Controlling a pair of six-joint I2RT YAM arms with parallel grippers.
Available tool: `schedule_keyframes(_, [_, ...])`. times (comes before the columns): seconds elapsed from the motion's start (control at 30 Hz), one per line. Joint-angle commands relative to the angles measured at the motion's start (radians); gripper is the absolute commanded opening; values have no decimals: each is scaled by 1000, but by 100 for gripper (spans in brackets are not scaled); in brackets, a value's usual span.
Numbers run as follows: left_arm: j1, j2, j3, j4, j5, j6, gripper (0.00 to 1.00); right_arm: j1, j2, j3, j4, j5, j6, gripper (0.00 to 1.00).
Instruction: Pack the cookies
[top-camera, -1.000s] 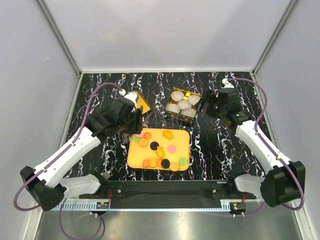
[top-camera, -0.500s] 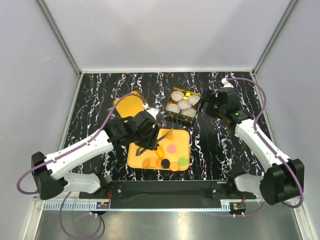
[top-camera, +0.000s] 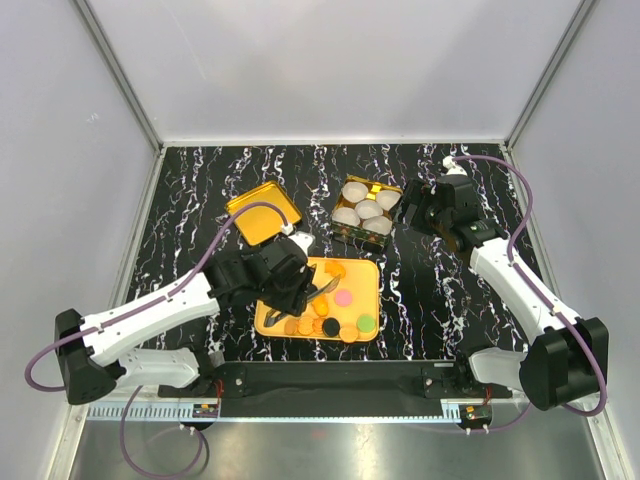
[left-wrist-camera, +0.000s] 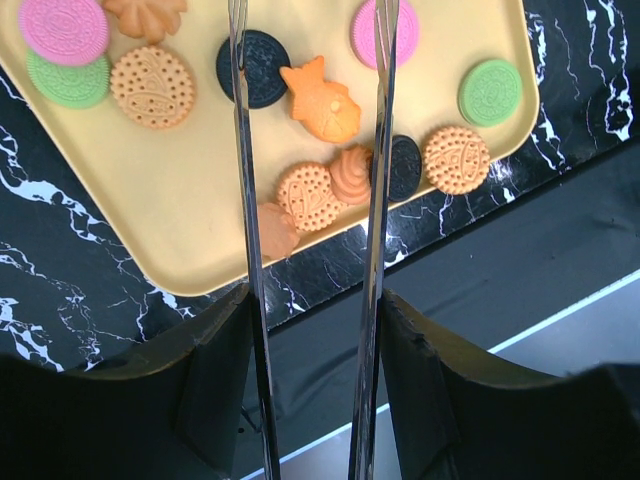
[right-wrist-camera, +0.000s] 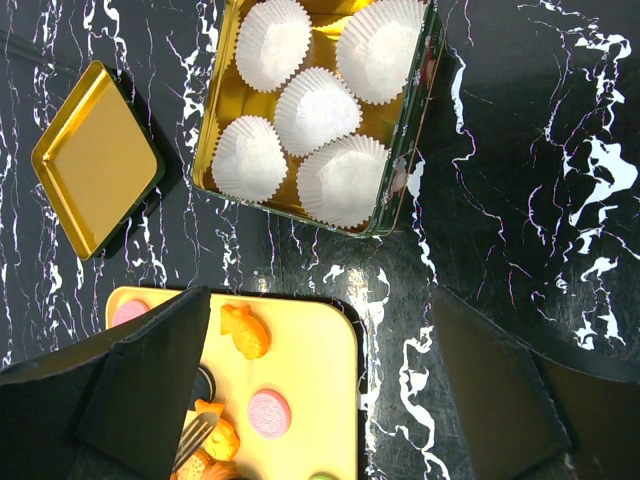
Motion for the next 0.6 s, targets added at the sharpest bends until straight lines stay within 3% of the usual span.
schedule_keyframes(0.0, [-18, -17, -1, 7, 14, -14, 54, 6, -2, 24, 1, 17, -14, 100])
schedule_keyframes(0.57, [-105, 66, 17, 63, 45, -16, 54, 4, -8, 13, 3, 22, -18, 100])
